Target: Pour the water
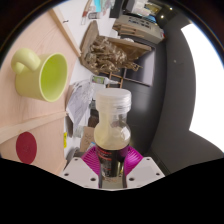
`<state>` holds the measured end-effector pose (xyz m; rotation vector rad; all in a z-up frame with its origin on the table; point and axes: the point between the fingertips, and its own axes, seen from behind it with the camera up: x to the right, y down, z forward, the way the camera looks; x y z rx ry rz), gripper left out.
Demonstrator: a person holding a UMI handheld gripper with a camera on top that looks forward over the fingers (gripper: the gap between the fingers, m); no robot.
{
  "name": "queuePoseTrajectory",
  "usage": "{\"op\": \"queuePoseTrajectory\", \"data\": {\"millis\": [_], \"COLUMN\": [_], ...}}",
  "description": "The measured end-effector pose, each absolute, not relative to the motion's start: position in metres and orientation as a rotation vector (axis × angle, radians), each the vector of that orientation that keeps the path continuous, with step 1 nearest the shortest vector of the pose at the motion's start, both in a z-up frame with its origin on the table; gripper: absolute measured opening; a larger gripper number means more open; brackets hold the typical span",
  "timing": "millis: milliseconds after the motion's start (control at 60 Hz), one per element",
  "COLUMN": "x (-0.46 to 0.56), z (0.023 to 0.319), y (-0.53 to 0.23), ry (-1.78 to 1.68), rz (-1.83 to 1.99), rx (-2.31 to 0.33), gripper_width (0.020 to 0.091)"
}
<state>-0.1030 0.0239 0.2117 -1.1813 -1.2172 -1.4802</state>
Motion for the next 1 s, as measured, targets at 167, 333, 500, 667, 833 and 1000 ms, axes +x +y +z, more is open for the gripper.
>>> {"op": "queuePoseTrajectory", "data": {"millis": [167, 333, 500, 667, 833, 1000], "x": [-0.134, -0.126, -0.114, -0.112, -0.109, -0.098], "z": [0.179, 0.173, 0.167, 0.152, 0.112, 0.071], "y": [0.03, 0.028, 0.011, -0.011, -0.018, -0.015], "ry": [-1.387, -1.311, -0.969, -0.562, -0.303, -0.224], "rz": [-1.523, -1.415, -0.93, -0.448, -0.144, -0.07], "rx": [-1.065, -1.21, -1.636, -1.89, -1.987, -2.009], "gripper_width": [0.0265, 0.0265, 0.0265, 0.0267, 0.0266, 0.0268]}}
